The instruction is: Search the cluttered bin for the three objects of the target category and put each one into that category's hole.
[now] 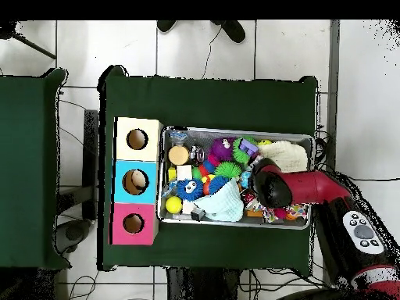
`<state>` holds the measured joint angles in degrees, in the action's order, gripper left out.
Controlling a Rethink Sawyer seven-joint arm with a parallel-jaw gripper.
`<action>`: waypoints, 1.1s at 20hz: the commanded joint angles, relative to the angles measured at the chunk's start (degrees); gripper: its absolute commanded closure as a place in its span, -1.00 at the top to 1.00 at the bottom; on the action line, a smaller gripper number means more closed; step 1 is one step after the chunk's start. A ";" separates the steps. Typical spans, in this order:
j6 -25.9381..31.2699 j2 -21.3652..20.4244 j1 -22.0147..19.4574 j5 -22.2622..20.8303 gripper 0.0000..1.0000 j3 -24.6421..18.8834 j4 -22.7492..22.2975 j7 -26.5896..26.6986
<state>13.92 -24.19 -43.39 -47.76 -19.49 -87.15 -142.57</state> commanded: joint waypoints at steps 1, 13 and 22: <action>-3.74 7.78 -1.44 -2.56 1.00 2.96 1.64 0.95; 0.79 1.33 -4.84 -1.08 1.00 -0.86 -3.24 7.07; 10.07 -7.25 -7.08 5.70 1.00 -4.72 -9.42 10.56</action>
<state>13.47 -28.32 -48.54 -44.48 -20.73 -91.89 -142.57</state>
